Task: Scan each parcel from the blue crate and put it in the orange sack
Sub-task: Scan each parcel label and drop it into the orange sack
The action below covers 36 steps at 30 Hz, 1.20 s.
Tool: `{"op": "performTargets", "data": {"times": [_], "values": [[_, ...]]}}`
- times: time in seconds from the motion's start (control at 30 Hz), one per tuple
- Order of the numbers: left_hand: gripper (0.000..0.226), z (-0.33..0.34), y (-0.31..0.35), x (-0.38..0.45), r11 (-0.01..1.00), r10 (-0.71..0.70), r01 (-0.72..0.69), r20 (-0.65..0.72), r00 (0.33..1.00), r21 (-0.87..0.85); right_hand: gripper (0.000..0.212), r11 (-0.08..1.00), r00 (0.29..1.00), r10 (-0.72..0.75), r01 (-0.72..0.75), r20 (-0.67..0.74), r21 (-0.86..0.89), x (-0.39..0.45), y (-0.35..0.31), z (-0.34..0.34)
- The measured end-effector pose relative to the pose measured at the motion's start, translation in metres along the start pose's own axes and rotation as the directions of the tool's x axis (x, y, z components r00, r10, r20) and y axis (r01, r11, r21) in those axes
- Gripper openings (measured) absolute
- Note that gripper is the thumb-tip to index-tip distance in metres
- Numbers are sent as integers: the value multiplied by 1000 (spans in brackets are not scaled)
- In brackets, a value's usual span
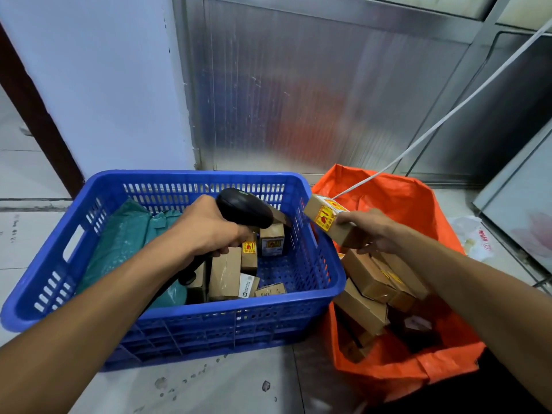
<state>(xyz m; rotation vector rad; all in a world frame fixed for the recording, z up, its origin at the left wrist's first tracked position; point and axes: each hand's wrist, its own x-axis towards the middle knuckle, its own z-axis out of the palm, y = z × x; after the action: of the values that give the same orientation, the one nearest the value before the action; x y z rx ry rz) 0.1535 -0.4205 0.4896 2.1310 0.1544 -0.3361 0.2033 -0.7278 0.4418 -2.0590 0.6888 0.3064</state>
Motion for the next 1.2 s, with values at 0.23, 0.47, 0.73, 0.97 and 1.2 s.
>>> {"op": "performTargets", "data": {"times": [0.23, 0.47, 0.73, 0.97, 1.2], "values": [[16, 2, 0, 1, 1000, 7, -6, -15, 1000, 19, 53, 981, 970, 195, -194, -146, 21, 18, 38, -30], [14, 3, -1, 2, 999, 7, -6, -33, 999, 38, 53, 943, 927, 327, -306, -184, 133, 47, 84, -40], [11, -1, -4, 4, 999, -17, 18, -40, 999, 39, 41, 947, 914, 320, -312, -248, 72, 44, 75, -24], [9, -3, -7, 8, 998, 3, 0, -47, 999, 70, 42, 885, 835, -120, -156, -538, -439, 35, 48, 4], [17, -6, -6, 8, 996, 17, -12, -59, 998, 85, 19, 657, 866, -500, 378, -3, -652, 2, 17, 93]]}}
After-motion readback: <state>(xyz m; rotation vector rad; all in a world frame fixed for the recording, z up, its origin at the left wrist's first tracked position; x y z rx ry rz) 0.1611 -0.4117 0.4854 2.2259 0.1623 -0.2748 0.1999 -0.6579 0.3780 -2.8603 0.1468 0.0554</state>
